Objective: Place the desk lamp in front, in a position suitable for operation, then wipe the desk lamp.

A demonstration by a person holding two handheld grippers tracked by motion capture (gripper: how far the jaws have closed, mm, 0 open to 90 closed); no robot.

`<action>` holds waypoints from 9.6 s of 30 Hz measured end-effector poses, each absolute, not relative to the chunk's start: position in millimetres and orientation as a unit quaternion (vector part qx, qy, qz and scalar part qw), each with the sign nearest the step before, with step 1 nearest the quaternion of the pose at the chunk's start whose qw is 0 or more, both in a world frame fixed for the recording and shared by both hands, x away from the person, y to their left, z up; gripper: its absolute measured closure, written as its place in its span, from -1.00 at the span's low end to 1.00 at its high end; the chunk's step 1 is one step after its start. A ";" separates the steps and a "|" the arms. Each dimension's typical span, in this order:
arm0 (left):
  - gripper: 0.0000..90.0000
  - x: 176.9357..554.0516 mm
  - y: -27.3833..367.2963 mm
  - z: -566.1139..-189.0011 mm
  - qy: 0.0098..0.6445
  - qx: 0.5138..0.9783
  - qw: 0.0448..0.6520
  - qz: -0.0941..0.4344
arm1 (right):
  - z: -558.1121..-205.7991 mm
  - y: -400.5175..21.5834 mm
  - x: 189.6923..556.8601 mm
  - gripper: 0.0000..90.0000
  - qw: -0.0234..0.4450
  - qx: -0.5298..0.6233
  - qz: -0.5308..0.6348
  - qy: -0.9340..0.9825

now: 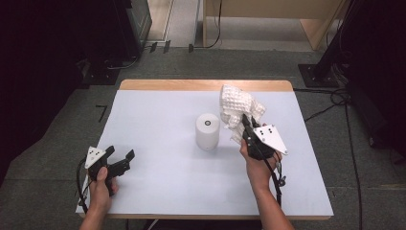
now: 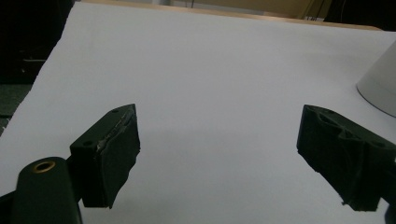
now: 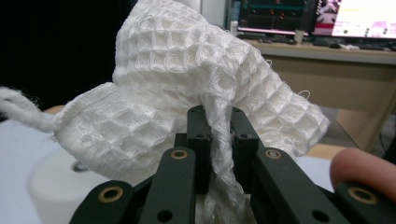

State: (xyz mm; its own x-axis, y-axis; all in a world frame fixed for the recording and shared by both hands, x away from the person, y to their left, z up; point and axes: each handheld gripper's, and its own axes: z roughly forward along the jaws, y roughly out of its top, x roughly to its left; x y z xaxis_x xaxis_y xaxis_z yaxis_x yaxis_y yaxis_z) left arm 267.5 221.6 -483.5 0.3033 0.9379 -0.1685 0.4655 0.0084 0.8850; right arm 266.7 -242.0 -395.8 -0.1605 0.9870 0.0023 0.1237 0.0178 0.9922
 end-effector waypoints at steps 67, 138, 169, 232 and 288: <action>-0.70 267.4 222.8 -483.6 0.534 0.655 0.473 0.249 | -457.0 -148.8 319.7 -1.00 0.282 0.481 0.480 0.677; -0.70 269.2 219.7 -483.5 0.531 0.664 0.466 0.247 | -429.4 -99.0 258.1 -0.98 0.257 0.429 0.514 0.697; -0.70 269.5 162.2 -442.0 0.458 0.686 0.498 0.268 | -401.4 -299.4 257.5 -0.91 0.292 0.583 0.503 0.567; -0.87 283.2 58.9 -482.4 0.395 0.742 0.506 0.194 | -497.1 -267.8 328.0 -0.45 0.252 0.628 0.293 0.675; -0.81 269.1 29.2 -476.5 0.308 0.786 0.494 0.209 | -401.7 -190.0 253.3 0.80 0.231 0.411 0.498 0.728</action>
